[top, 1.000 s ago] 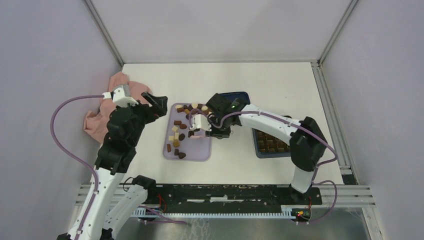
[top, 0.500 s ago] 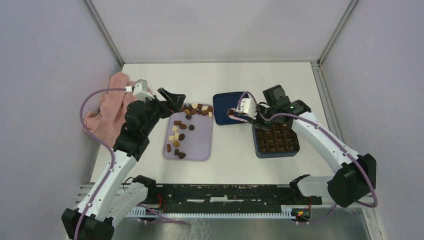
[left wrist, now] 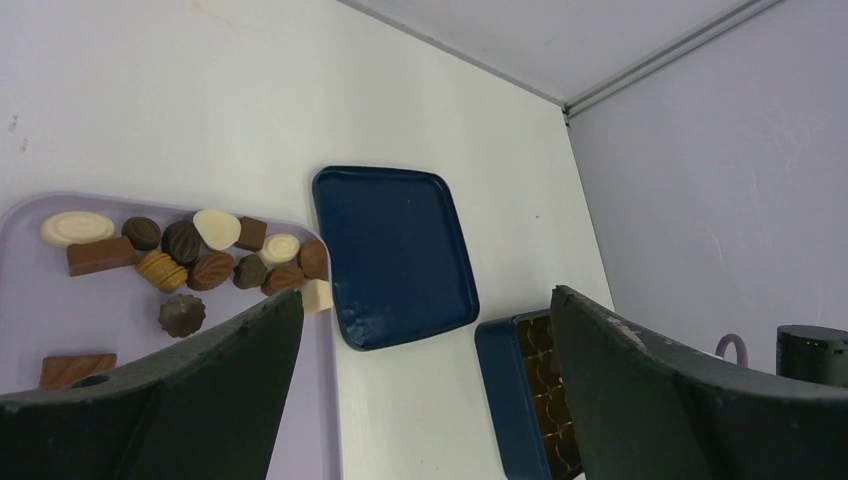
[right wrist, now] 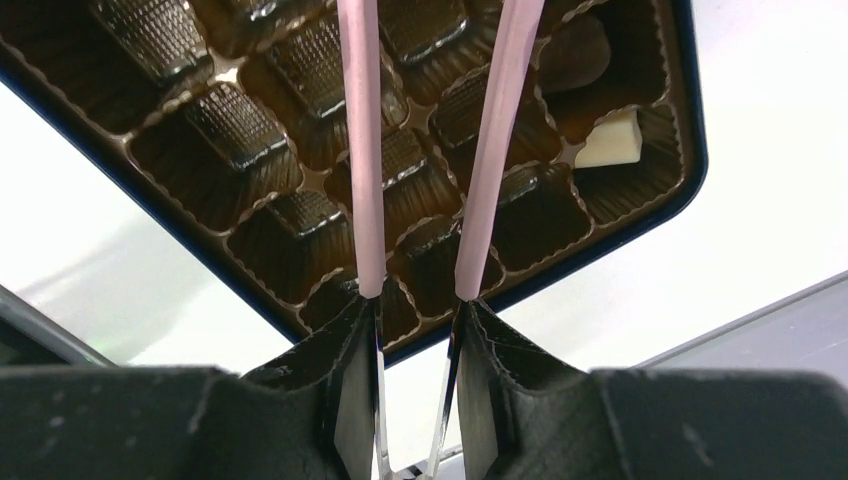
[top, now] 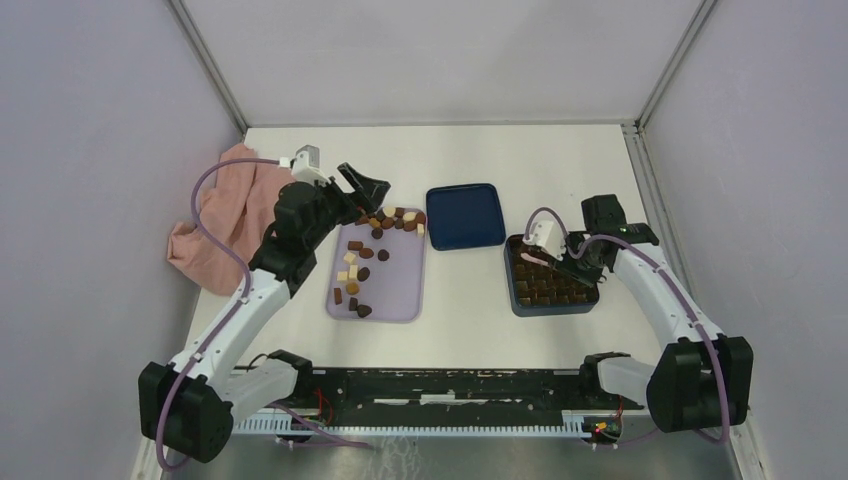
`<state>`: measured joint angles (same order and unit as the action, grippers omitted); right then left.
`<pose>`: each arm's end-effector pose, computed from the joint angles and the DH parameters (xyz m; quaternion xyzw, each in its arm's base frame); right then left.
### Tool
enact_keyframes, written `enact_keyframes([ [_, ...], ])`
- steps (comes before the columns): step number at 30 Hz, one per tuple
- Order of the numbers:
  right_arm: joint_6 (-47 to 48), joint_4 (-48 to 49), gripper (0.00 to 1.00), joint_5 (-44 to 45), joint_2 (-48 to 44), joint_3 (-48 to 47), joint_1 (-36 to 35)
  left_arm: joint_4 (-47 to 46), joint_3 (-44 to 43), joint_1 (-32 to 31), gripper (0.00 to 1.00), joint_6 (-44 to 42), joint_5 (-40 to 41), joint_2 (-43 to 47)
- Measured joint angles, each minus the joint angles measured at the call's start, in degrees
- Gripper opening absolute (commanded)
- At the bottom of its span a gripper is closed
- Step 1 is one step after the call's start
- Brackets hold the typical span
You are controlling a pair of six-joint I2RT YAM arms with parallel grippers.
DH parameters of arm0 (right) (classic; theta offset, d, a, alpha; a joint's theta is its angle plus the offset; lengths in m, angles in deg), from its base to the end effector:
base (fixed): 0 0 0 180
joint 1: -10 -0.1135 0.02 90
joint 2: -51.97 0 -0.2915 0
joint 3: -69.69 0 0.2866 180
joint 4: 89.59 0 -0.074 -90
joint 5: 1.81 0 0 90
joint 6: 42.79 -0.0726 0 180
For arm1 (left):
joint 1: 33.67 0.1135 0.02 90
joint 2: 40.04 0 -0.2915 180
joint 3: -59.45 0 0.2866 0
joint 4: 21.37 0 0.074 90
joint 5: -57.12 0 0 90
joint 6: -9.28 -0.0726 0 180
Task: Pack the chocolate
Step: Place the fake chocolate in the packing box.
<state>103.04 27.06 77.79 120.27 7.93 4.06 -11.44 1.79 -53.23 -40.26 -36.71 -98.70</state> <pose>0.2443 0.0386 0.2152 -0.5169 0.8334 0.0076 0.1953 0.2799 -0.1046 0.3297 -0.1189 0.7619 -0.3405 0.5380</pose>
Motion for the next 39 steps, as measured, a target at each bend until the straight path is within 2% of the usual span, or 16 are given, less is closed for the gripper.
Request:
enact_keyframes([
  [5, 2.27, -0.31, 0.17, 1.53, 0.24, 0.42, 0.74, -0.37, -0.22, -0.52, 0.97, 0.0, -0.76, -0.79],
  [12, 4.13, -0.35, 0.2, 2.08, 1.68, 0.7, 0.74, -0.31, -0.02, -0.57, 0.98, 0.0, 0.13, 2.8],
  [23, 4.74, -0.35, 0.38, 2.05, 4.0, 0.76, 0.81, 0.28, 0.07, -0.57, 0.98, 0.0, 0.76, 4.17],
  [34, 4.98, -1.62, 0.39, 1.2, 4.0, 0.35, 0.81, 0.5, 0.07, -0.57, 0.98, 0.0, 0.79, 4.15],
  [39, 4.48, -4.17, 0.38, -2.97, 4.11, -5.25, 0.72, 0.74, 0.09, -0.57, 0.98, 0.02, 0.33, 4.15],
])
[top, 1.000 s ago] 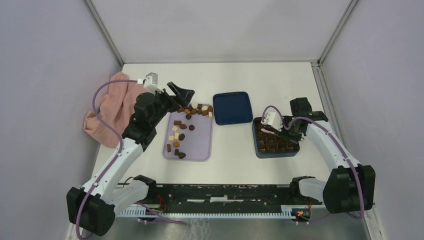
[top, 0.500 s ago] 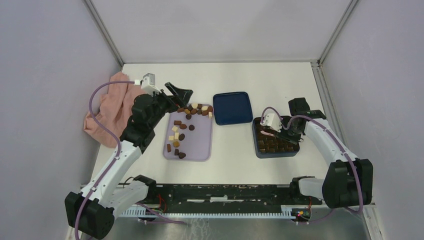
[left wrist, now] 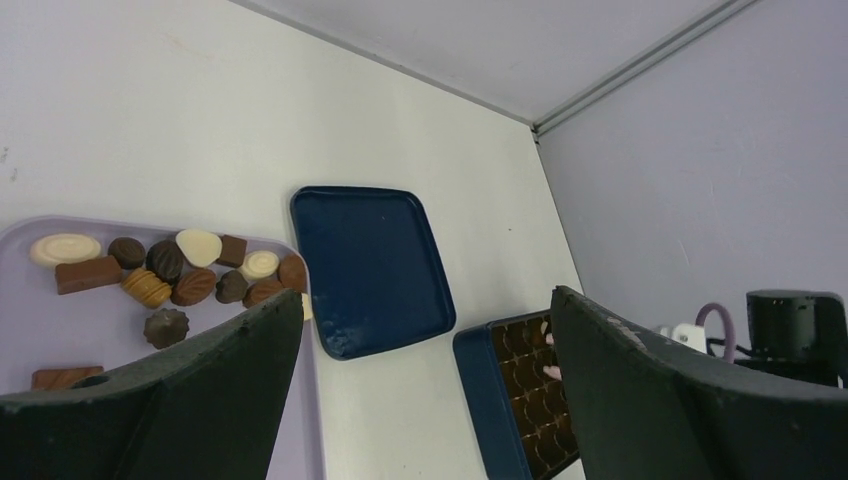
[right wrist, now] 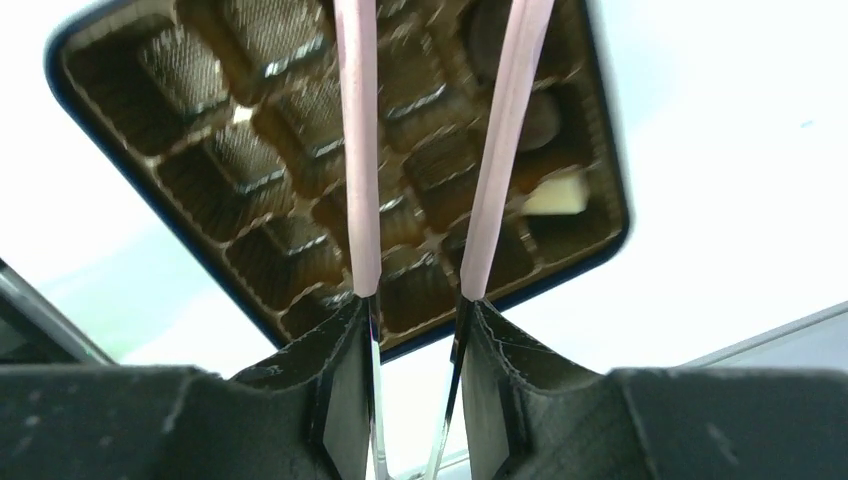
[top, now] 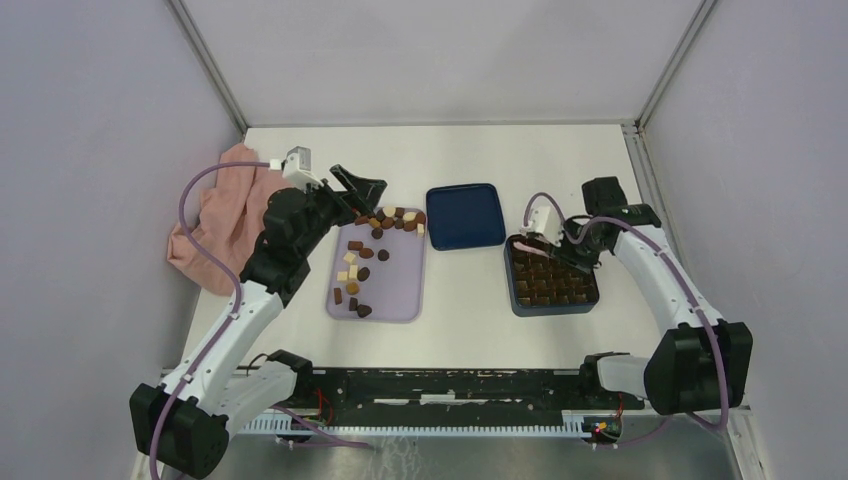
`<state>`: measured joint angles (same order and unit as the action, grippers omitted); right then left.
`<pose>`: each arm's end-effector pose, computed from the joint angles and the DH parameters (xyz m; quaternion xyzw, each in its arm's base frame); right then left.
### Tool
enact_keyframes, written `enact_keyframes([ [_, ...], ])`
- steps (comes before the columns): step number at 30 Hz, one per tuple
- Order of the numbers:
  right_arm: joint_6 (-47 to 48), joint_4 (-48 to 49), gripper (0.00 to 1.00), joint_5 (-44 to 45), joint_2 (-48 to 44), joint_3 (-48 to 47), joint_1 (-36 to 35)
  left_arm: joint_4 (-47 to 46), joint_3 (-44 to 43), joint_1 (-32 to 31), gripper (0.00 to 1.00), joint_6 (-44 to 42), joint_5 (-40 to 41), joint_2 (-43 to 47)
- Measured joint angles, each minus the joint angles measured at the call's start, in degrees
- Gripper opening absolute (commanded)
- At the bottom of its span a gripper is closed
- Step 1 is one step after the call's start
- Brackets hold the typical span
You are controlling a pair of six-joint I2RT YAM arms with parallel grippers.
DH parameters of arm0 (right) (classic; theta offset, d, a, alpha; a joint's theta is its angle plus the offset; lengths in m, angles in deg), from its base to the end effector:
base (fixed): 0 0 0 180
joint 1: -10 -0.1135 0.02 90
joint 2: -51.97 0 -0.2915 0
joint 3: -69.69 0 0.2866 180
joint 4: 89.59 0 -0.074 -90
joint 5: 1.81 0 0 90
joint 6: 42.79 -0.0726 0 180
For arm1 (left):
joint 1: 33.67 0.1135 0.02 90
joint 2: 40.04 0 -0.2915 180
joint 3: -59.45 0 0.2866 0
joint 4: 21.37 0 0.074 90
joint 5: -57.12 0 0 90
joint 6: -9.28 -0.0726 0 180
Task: Pack the chocolate
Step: Place the fake chocolate in the packing box, then adjust the clamp.
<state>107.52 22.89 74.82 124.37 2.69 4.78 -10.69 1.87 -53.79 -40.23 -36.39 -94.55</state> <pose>0.2571 0.0403 0.2261 -0.5461 0.8166 0.0339 0.1840 0.2634 -0.1012 0.3468 -0.1131 0.7438 -0.3521 0.5567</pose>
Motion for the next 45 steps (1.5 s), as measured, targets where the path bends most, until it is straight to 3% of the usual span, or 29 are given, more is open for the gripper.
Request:
enact_keyframes([
  [8, -11.34, 2.29, 0.37, -13.57, 5.44, -13.81, -5.97, -12.66, 6.12, -1.4, 0.99, 8.81, -4.61, -1.16],
  [13, -25.18, 10.51, 0.36, -22.08, 10.36, -16.85, -11.54, -17.64, 6.47, -6.97, 1.0, 15.06, -0.68, -4.15],
  [20, -39.1, 19.56, 0.36, -28.96, 17.31, -21.9, -14.97, -13.03, -2.36, -15.8, 1.0, 19.08, 11.54, -9.79],
  [30, -46.42, 25.29, 0.36, -33.14, 18.8, -23.71, -21.27, -6.36, -11.13, -18.69, 0.93, 24.3, 19.08, -20.39],
  [35, -48.06, 26.32, 0.35, -33.79, 20.22, -24.94, -22.01, -2.25, -14.08, -19.67, 0.57, 26.84, 20.94, -22.99],
  [39, -48.65, 26.4, 0.35, -33.73, 21.35, -25.75, -22.56, -0.39, -14.25, -19.85, 0.46, 28.33, 21.94, -23.54],
  [45, -49.2, 26.71, 0.38, -33.64, 22.49, -25.86, -22.93, 2.34, -15.74, -19.87, 0.14, 30.05, 22.91, -24.44],
])
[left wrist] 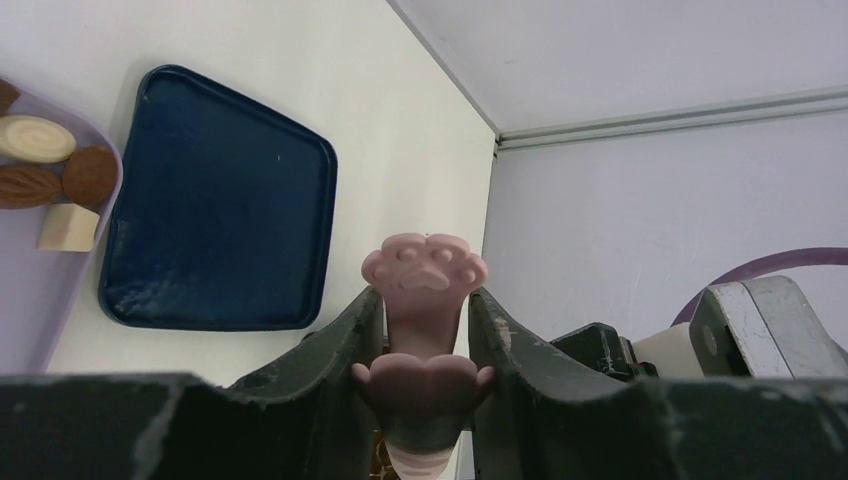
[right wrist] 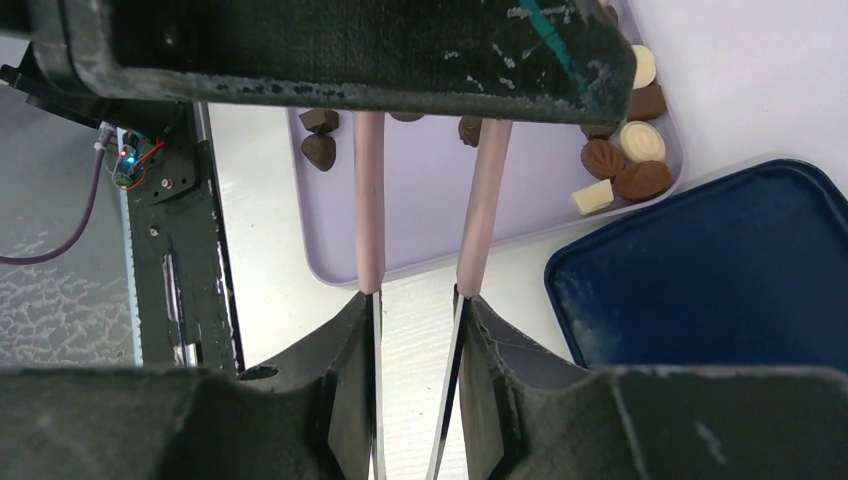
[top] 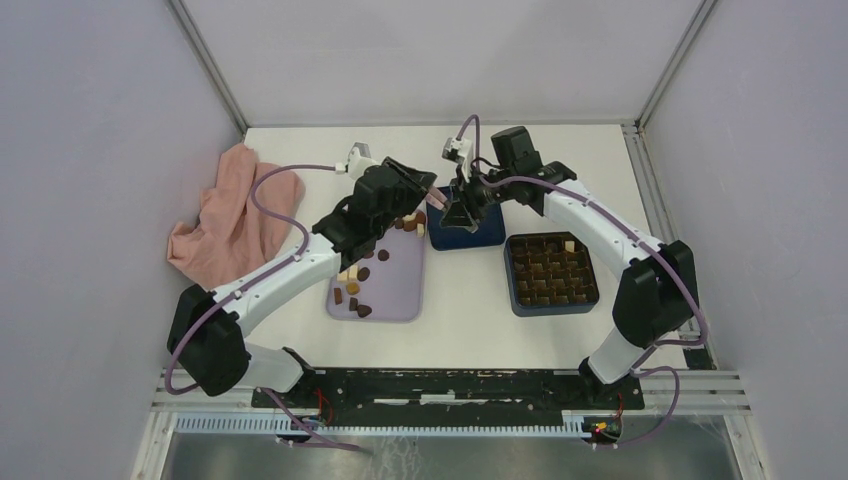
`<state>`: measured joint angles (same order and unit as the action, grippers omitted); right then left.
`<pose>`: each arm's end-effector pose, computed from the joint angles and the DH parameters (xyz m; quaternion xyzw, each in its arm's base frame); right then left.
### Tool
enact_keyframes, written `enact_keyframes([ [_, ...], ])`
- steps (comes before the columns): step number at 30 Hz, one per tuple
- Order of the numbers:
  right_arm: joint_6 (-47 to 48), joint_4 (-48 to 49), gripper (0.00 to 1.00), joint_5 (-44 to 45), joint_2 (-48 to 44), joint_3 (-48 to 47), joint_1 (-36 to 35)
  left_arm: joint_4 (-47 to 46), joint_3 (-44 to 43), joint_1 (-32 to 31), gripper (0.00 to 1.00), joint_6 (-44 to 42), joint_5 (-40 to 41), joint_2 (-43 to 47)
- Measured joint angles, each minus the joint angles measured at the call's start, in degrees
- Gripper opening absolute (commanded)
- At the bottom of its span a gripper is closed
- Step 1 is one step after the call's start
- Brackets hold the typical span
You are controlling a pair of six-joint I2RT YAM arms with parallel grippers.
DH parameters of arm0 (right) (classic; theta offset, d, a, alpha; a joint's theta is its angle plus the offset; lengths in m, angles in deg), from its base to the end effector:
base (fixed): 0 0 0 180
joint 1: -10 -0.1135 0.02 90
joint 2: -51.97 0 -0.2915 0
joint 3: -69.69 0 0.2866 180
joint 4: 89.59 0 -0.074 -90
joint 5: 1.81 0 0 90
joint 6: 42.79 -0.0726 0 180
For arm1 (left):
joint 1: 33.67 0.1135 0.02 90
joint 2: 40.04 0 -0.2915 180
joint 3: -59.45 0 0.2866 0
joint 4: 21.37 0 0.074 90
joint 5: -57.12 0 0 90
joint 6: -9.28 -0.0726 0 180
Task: Pack the chocolate
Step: Adjust the clamp.
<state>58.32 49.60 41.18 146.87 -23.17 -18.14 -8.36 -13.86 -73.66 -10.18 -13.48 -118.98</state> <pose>0.3470 0.2458 0.3097 -0.4325 0.7381 0.4158 0.3086 0.3099 -0.2285 0.3259 -0.3057 0.7465 -0.3945 0.4401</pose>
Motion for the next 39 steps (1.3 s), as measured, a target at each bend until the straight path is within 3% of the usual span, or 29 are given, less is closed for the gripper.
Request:
enact_keyframes([
  [3, -1.03, 0.5, 0.43, -1.03, 0.07, 0.0, 0.02, 0.52, -0.02, 0.02, 0.06, 1.88, 0.46, -0.02],
  [7, -3.74, 4.26, 0.54, -3.39, -0.11, 1.53, 0.24, 1.84, 0.0, 0.13, 0.03, 5.81, 1.7, 0.37],
  [16, -10.16, 15.02, 0.54, -7.34, -0.83, 7.04, 0.13, 4.37, 0.76, 0.07, 0.02, 12.02, 2.27, 1.55],
  [28, -14.73, 18.86, 0.33, -8.26, -0.83, 7.19, -0.04, 4.96, 0.76, 0.15, 0.05, 13.64, 3.23, 2.19],
  [30, -14.84, 18.93, 0.32, -8.26, -0.83, 7.23, -0.13, 5.03, 0.76, 0.15, 0.2, 13.64, 3.26, 2.19],
  [34, -14.86, 19.04, 0.31, -8.2, -0.83, 7.3, -0.15, 5.22, 0.76, 0.15, 0.61, 13.64, 3.5, 2.27],
  [39, -14.84, 20.02, 0.31, -8.28, -0.83, 7.3, -0.59, 6.56, 0.76, -0.02, 0.83, 13.49, 3.61, 3.26],
])
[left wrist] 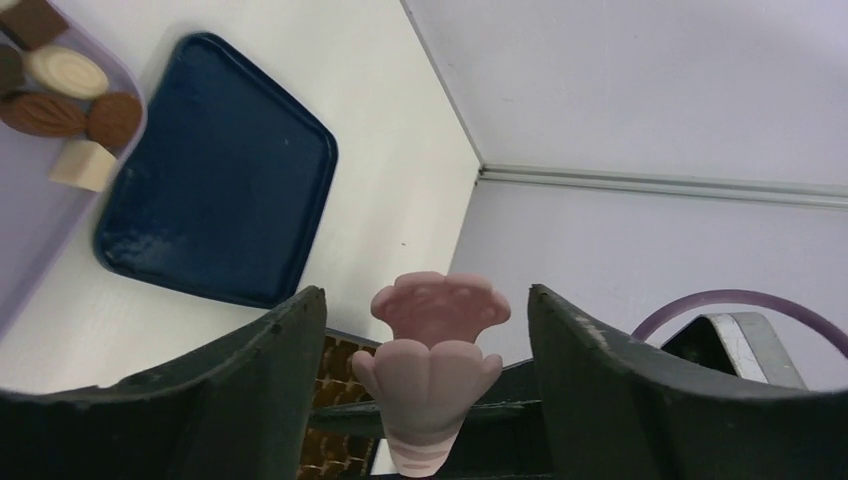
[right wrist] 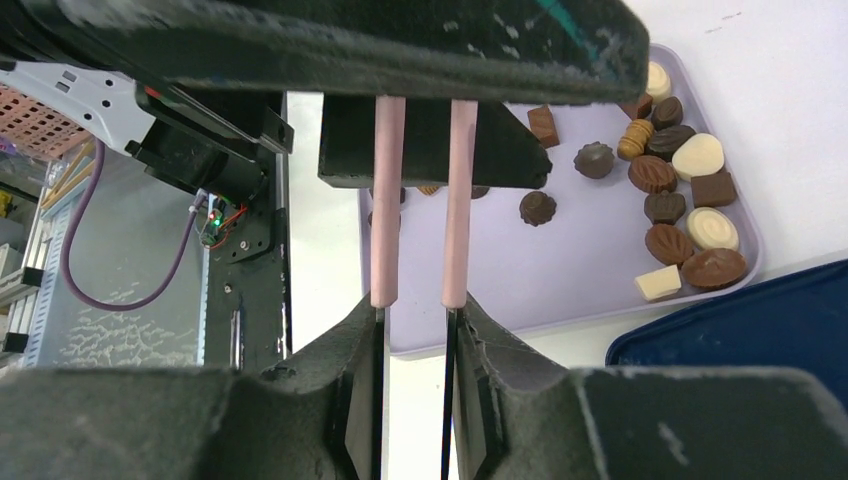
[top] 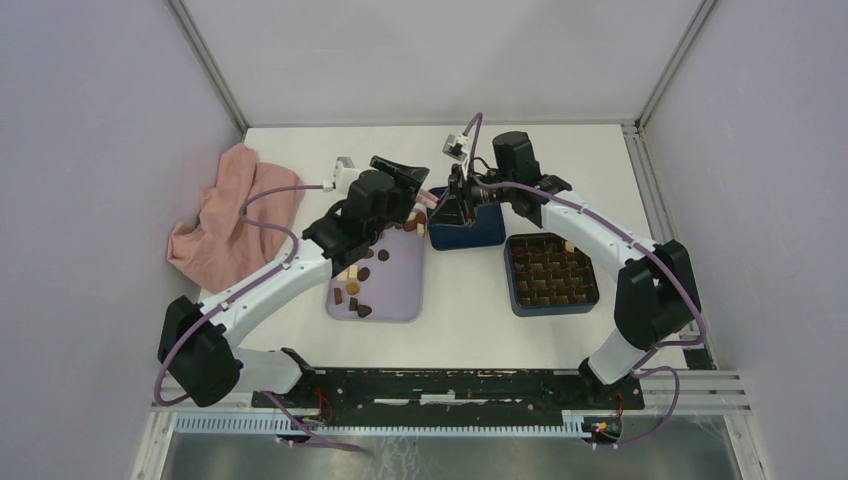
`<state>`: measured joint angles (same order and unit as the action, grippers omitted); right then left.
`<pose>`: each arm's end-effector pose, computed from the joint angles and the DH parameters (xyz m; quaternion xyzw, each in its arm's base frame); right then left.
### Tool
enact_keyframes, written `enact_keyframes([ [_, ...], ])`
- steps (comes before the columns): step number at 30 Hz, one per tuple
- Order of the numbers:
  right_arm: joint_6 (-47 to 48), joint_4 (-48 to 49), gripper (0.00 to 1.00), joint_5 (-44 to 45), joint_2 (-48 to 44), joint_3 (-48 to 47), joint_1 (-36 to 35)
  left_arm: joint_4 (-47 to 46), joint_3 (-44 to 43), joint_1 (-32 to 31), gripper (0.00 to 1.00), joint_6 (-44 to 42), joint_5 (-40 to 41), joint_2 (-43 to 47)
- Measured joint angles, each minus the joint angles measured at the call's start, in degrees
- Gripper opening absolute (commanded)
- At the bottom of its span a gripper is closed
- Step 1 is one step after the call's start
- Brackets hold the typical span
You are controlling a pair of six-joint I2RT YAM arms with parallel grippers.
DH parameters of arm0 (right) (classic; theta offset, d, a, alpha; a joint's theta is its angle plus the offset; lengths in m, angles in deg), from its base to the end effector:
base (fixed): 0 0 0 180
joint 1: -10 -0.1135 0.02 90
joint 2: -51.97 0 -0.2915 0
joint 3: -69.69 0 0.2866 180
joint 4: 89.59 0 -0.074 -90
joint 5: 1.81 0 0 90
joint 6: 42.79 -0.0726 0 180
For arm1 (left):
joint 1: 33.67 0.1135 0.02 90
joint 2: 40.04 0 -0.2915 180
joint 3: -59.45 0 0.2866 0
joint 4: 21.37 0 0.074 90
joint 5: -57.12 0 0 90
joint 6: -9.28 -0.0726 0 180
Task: Pack the chocolate
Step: Adjust the clamp, then pick up the fake chocolate from the plate.
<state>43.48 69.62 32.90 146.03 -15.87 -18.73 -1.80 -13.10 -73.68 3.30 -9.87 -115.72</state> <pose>0.3437 0.2565 0.3055 -0.3944 0.6955 0.5095 0.3179 0.2970 -0.2123 0.3259 -0.4081 0.7149 -0.4016 0.4014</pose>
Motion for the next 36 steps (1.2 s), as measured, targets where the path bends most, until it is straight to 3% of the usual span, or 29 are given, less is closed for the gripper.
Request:
enact_keyframes([
  [10, 4.31, -2.51, 0.33, 1.57, 0.02, -0.31, 0.68, 13.27, -1.44, 0.0, 0.88, -9.97, 4.07, 7.26],
  [18, 19.85, -13.7, 0.34, 10.64, 0.04, -0.72, 0.31, 22.71, -8.17, 0.52, 0.98, -35.19, 8.41, 14.99],
  [20, 23.43, -16.0, 0.35, 13.2, 0.04, -0.72, -0.37, 23.54, -9.27, 2.6, 0.98, -39.8, 7.89, 16.41],
  [26, 32.28, -21.27, 0.37, 20.63, 0.07, -0.72, -6.36, 24.15, -8.39, 20.94, 0.99, -45.55, -2.91, 16.52],
  [28, 34.25, -22.6, 0.37, 22.58, 0.2, -0.72, -9.09, 24.37, -7.45, 23.96, 0.99, -46.27, -5.31, 15.69],
  [36, 40.3, -27.02, 0.37, 29.75, 4.94, -2.54, -19.8, 25.97, -2.91, 24.94, 0.99, -46.88, -7.96, 15.13],
])
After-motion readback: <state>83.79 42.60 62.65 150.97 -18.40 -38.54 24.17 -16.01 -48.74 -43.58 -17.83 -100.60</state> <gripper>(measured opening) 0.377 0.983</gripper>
